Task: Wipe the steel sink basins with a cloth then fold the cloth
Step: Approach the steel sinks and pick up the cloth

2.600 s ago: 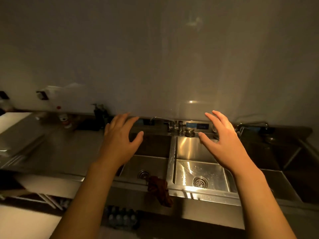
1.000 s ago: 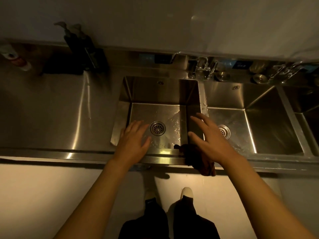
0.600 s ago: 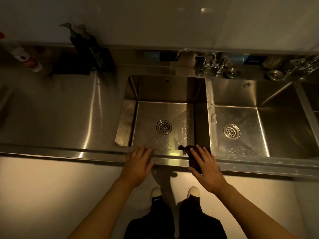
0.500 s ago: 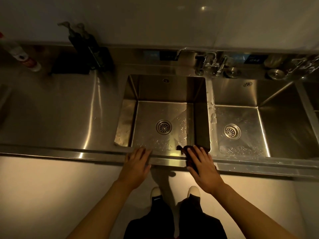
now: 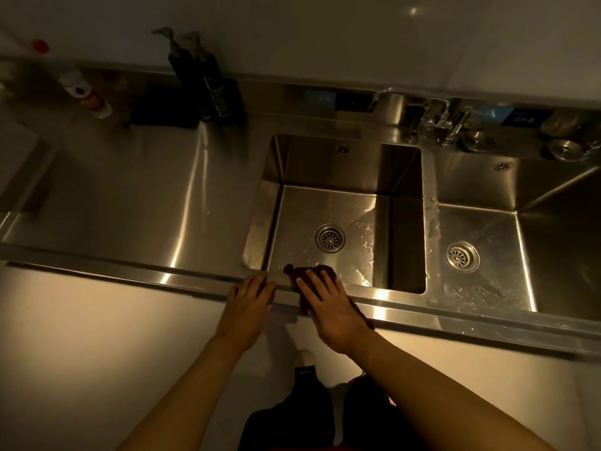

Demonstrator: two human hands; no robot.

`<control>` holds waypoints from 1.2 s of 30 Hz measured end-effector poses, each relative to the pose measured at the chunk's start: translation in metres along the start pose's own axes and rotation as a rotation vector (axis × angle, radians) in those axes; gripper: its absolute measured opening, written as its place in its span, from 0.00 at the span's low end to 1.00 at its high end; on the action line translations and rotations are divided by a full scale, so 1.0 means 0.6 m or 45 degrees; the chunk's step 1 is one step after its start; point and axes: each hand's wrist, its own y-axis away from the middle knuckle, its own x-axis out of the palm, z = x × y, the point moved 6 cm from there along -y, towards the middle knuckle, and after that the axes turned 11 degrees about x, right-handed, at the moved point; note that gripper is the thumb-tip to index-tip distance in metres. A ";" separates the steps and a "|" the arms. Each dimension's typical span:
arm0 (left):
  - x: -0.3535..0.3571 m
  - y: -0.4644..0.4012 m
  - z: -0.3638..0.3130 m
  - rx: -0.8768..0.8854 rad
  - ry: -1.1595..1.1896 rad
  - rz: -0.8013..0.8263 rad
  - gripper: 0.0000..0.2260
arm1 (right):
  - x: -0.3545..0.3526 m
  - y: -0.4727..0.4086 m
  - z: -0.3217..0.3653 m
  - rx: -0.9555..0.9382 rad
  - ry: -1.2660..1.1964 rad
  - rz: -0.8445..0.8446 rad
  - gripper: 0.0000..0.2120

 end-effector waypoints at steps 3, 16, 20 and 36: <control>0.000 0.016 0.023 -0.049 0.007 0.046 0.24 | 0.003 -0.029 0.059 -0.096 0.043 0.008 0.37; -0.017 0.031 0.054 -0.100 0.100 0.015 0.30 | 0.018 -0.060 0.101 -0.137 0.040 -0.026 0.38; -0.008 -0.008 -0.001 0.008 0.123 0.034 0.28 | 0.010 -0.019 0.025 -0.069 0.080 -0.088 0.37; 0.027 -0.144 -0.243 0.291 0.151 0.138 0.26 | -0.055 0.161 -0.253 0.252 0.135 -0.097 0.43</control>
